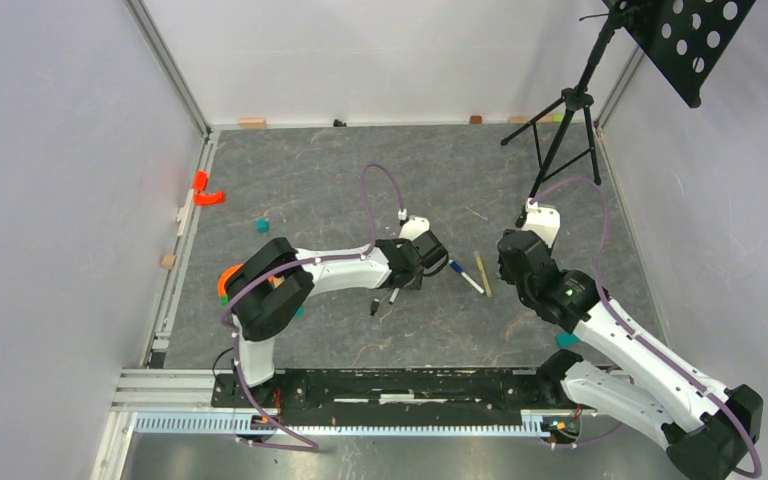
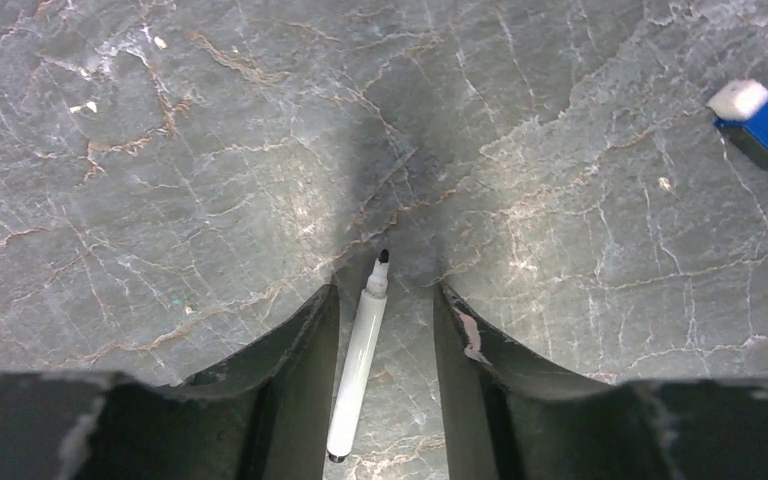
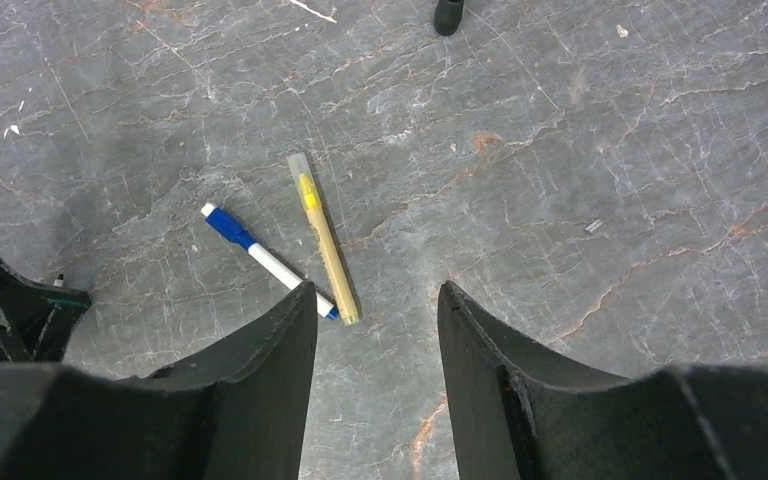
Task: Insert the pens into the pen caps
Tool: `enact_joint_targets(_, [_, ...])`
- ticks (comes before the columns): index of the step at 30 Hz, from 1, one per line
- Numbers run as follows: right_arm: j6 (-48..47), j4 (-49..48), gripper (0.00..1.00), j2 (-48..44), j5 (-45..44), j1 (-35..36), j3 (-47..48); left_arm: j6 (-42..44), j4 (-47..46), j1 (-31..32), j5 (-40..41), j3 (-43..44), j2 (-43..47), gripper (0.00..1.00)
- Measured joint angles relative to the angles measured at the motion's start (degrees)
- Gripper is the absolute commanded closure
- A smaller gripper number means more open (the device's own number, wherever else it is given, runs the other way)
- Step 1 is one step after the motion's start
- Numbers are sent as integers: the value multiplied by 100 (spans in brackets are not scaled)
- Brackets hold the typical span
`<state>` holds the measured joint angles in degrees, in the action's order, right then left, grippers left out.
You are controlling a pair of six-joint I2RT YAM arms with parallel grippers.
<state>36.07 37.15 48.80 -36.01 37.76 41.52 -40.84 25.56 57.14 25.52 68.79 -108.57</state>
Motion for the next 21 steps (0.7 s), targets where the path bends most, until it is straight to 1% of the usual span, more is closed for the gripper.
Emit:
enact_joint_targets(2, [-15,-2,47,2,0,0,-9,142,-4,52,7,0,9,42])
enact_joint_targets(4, [-22,-4,48,2,0,0,-9,308,2,90,-11,0,15,42])
enact_joint_targets(5, [-28,-4,47,2,0,0,-11,389,4,105,-22,0,17,43])
enact_joint_targets(9, [-39,-7,47,0,4,0,-13,822,96,219,-94,26,20,55])
enact_joint_targets(10, [-39,-9,47,0,7,0,-15,909,142,247,-168,39,20,56])
enact_joint_targets(13, [-39,-20,47,0,24,0,-20,1091,358,280,-345,122,2,57])
enact_joint_targets(18, [-42,-20,48,-4,50,0,-22,1121,494,273,-533,168,-17,54])
enact_joint_targets(19, [-42,-20,48,-9,52,0,-24,1137,511,269,-595,175,-17,55])
enact_joint_targets(21, [-46,-17,47,-24,63,0,-33,1202,538,260,-691,181,-17,60])
